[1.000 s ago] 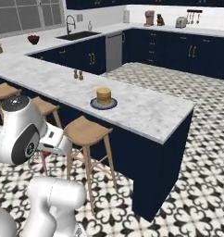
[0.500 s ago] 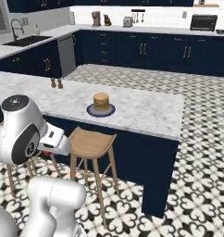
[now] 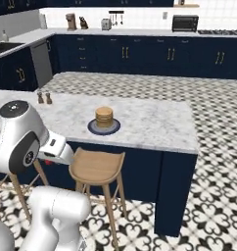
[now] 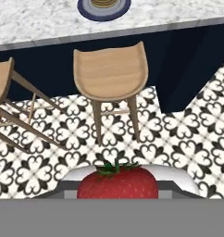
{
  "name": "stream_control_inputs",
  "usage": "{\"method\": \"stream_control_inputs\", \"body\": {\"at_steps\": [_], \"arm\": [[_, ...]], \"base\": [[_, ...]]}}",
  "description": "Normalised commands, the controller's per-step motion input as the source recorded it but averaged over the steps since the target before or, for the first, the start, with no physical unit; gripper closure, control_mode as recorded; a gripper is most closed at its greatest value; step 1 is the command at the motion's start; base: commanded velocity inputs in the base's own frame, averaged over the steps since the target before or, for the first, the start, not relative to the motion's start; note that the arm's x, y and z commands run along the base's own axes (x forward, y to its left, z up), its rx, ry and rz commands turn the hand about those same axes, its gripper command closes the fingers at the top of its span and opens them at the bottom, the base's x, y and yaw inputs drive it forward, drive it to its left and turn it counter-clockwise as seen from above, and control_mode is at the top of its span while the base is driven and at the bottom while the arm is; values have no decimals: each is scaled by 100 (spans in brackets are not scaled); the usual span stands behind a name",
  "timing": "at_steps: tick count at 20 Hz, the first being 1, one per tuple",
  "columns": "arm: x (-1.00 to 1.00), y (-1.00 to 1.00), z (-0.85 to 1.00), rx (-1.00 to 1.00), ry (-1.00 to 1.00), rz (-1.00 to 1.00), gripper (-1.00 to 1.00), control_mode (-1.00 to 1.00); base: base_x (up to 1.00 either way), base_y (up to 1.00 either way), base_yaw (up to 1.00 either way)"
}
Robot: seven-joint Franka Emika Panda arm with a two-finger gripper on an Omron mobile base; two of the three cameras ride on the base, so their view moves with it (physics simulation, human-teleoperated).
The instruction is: Take the strawberry from the fridge and place it on top of the pancake, located on the dining counter.
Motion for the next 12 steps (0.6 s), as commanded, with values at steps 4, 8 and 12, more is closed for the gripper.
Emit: {"method": "stream_control_inputs", "body": {"at_steps": [4, 8, 12], "arm": [[0, 0, 0, 0, 0, 0, 100, 100], [0, 0, 0, 0, 0, 0, 100, 100], [0, 0, 0, 0, 0, 0, 100, 100]], "base": [[71, 7, -16], [67, 34, -21], [44, 60, -24]]}}
